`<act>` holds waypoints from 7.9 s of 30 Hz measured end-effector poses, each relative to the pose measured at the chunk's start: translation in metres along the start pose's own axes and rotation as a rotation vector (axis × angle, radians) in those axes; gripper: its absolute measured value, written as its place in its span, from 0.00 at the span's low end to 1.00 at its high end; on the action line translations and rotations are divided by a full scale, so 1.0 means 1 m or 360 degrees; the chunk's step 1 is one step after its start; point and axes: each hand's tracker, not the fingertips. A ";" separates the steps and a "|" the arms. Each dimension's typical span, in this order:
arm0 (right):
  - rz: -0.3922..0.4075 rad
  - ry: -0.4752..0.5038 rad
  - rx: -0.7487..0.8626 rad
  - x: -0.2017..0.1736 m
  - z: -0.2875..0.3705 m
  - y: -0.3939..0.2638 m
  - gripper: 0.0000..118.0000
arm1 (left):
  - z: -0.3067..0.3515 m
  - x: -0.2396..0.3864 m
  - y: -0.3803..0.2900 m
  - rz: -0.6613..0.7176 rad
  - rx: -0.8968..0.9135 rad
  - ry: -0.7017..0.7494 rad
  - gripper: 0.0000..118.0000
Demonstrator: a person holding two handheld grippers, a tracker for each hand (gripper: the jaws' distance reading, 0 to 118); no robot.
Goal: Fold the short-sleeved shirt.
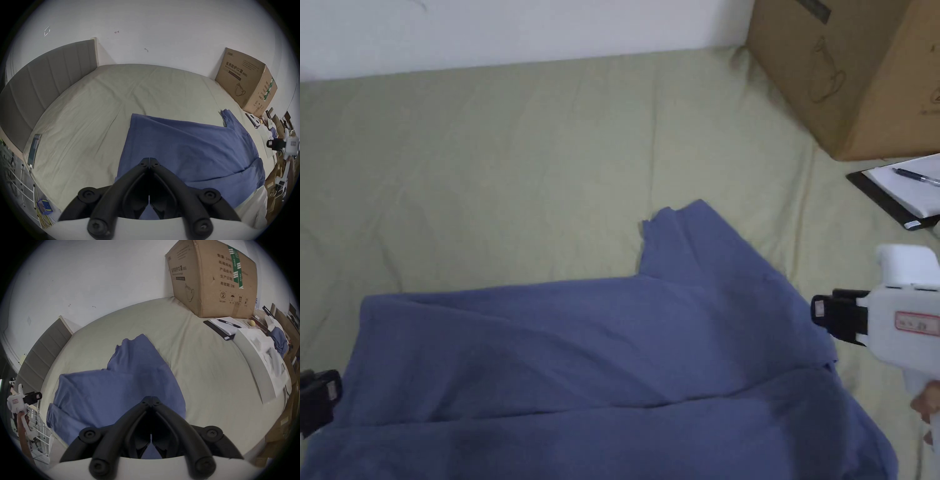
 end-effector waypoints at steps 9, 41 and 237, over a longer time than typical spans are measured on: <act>0.0082 -0.0066 -0.0289 0.006 -0.137 0.067 0.77 | -0.033 0.002 0.019 -0.0028 -0.0067 0.0032 0.00; 0.0253 -0.0183 -0.0502 -0.001 -0.179 0.087 0.01 | -0.208 0.032 0.095 -0.0213 -0.0503 0.0139 0.02; 0.0125 0.0003 0.0348 -0.057 0.097 -0.144 0.00 | -0.044 -0.001 -0.071 0.0869 -0.0606 -0.1336 1.00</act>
